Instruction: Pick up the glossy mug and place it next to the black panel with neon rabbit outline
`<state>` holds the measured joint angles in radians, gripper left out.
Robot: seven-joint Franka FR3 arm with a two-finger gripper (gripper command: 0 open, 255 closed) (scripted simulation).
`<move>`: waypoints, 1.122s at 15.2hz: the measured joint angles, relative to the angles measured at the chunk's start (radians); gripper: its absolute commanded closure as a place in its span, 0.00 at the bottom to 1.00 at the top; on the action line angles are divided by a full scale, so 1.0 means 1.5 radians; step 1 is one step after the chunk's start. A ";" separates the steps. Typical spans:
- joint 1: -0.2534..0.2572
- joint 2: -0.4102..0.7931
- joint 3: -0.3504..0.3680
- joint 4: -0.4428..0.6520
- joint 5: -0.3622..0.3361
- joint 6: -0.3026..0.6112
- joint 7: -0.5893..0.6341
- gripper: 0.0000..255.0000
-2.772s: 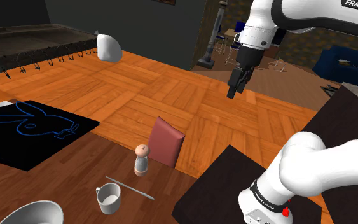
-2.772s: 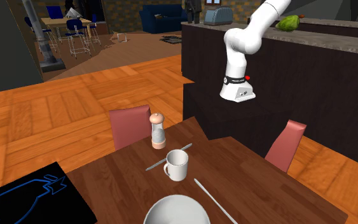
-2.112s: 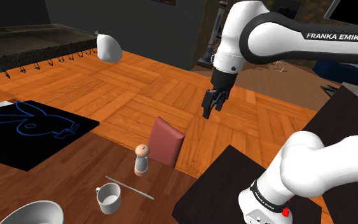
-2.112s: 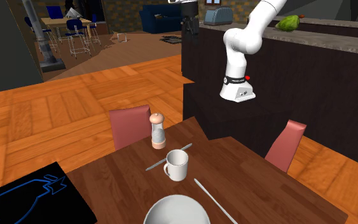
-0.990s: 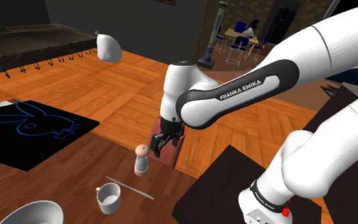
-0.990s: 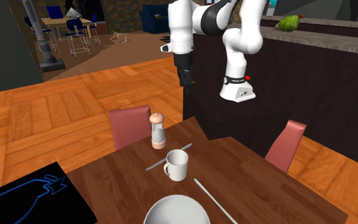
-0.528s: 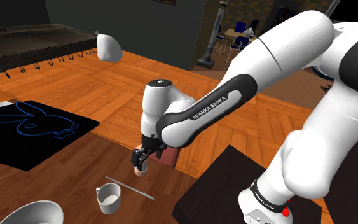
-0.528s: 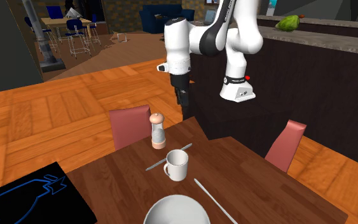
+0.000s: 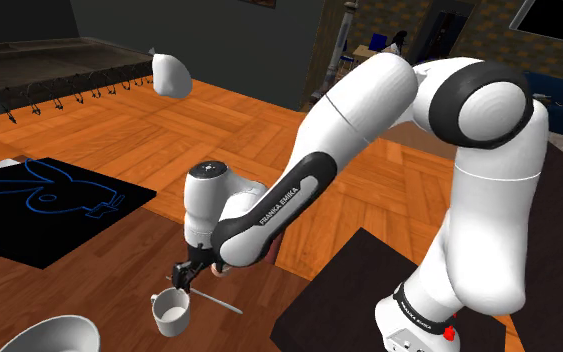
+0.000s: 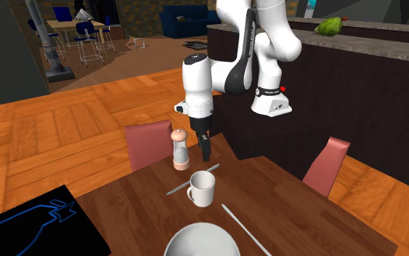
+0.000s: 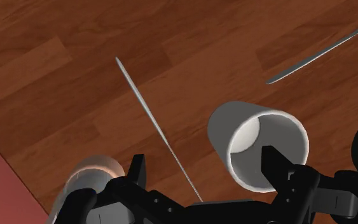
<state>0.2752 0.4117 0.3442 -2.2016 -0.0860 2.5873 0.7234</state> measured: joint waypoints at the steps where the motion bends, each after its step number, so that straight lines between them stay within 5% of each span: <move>1: 0.011 0.023 -0.006 0.023 -0.010 0.000 0.012 0.00; 5: 0.053 0.112 -0.032 0.098 -0.040 0.015 0.050 0.00; 17: 0.074 0.178 -0.054 0.125 -0.059 0.055 0.062 0.00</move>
<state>0.3862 0.6789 0.2640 -2.0141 -0.1742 2.6691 0.8166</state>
